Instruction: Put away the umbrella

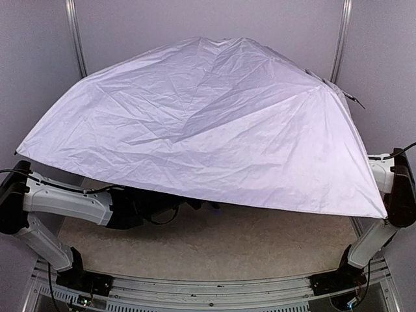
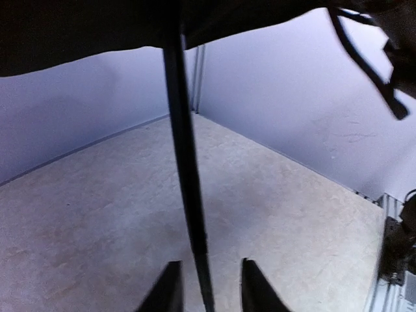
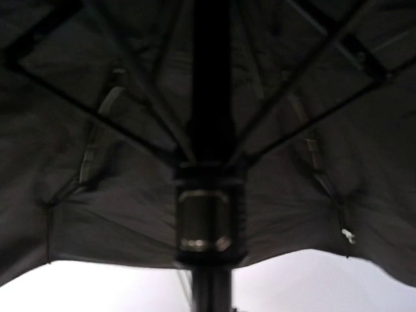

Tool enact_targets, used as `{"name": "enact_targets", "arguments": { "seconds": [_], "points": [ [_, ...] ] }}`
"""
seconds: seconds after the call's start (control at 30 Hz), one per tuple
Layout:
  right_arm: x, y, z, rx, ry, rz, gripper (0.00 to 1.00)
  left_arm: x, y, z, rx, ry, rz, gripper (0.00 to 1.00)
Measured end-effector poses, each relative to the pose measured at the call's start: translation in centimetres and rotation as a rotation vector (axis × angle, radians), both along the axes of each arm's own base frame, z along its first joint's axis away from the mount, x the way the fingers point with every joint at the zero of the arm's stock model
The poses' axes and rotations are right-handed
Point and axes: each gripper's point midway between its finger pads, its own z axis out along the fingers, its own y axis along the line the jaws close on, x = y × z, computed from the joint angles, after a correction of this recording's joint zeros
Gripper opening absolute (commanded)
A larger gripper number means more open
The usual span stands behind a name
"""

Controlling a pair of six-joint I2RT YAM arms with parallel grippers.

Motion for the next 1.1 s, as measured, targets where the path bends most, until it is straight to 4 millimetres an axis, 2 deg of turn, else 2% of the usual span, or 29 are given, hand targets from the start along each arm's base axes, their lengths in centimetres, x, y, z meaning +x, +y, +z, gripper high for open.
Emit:
{"name": "enact_targets", "arguments": {
  "seconds": [0.1,0.23,0.33,0.47,0.53,0.7,0.8,0.93,1.03,1.1],
  "points": [
    [0.0,0.5,-0.4,-0.034,-0.005,0.046,0.00,-0.8,0.2,0.9,-0.059,-0.010,-0.096,0.61],
    [-0.8,1.2,-0.3,-0.025,-0.006,0.141,0.00,0.2,1.1,1.5,-0.136,0.011,-0.172,0.70],
    [-1.7,1.8,0.1,-0.005,-0.002,0.217,0.00,-0.4,0.9,2.3,-0.167,0.001,-0.235,0.70],
    [-2.7,2.3,0.4,0.035,0.016,0.304,0.00,-1.6,0.2,2.6,-0.183,-0.004,-0.293,0.59],
    [-3.0,2.5,0.6,0.057,0.029,0.342,0.00,-1.3,0.1,2.2,-0.184,0.014,-0.290,0.48],
    [-3.5,2.6,0.9,0.092,0.045,0.386,0.00,-1.1,-0.1,1.6,-0.197,0.054,-0.295,0.00],
    [-3.2,2.4,1.0,0.094,0.049,0.378,0.00,-1.5,-0.4,1.9,-0.217,0.076,-0.307,0.00],
    [-2.8,2.3,1.0,0.084,0.053,0.347,0.31,-1.7,-0.5,2.0,-0.228,0.090,-0.308,0.00],
    [-2.0,1.6,1.4,0.079,0.042,0.272,0.39,-1.8,-0.7,1.5,-0.214,0.104,-0.294,0.00],
    [-1.7,1.0,2.3,0.072,0.015,0.218,0.39,-2.1,-0.9,1.1,-0.201,0.111,-0.284,0.00]
  ]
}}
